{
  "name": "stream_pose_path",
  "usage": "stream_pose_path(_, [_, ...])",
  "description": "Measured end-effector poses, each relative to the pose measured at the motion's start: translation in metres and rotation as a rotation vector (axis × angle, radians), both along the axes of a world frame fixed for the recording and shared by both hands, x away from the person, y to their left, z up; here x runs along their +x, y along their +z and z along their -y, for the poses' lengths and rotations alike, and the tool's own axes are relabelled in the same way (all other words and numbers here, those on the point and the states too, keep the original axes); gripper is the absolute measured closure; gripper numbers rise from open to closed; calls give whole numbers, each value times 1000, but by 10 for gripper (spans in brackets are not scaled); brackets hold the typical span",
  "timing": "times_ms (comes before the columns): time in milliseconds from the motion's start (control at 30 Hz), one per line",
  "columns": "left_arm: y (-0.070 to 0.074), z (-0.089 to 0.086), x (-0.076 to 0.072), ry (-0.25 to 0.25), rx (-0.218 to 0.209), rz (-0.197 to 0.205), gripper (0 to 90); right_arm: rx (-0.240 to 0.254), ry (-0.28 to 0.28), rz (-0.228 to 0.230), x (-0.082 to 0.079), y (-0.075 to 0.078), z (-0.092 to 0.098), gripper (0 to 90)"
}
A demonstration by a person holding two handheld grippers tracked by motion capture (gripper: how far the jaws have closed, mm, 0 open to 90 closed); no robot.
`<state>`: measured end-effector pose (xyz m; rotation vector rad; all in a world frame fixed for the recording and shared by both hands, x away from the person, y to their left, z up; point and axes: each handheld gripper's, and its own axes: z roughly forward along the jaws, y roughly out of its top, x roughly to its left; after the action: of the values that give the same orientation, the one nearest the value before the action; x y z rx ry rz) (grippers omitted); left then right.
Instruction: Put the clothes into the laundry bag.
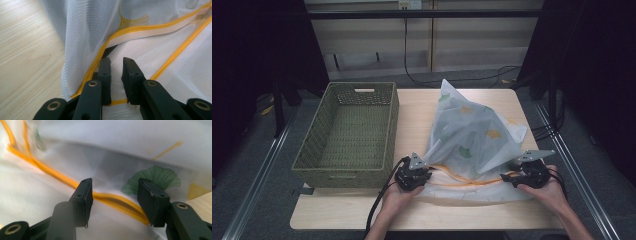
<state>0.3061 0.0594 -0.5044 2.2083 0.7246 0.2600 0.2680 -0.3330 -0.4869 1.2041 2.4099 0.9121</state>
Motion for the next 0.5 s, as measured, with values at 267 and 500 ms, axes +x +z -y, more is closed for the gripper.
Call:
stream_pose_path(267, [0,-1,0,1,7,5,772,-17,-14,-36,-5,-5,5,895])
stream_pose_path(500, [-1,-3,-1,12,3,19,769,-7,-21,-67,-27,-2,13,900])
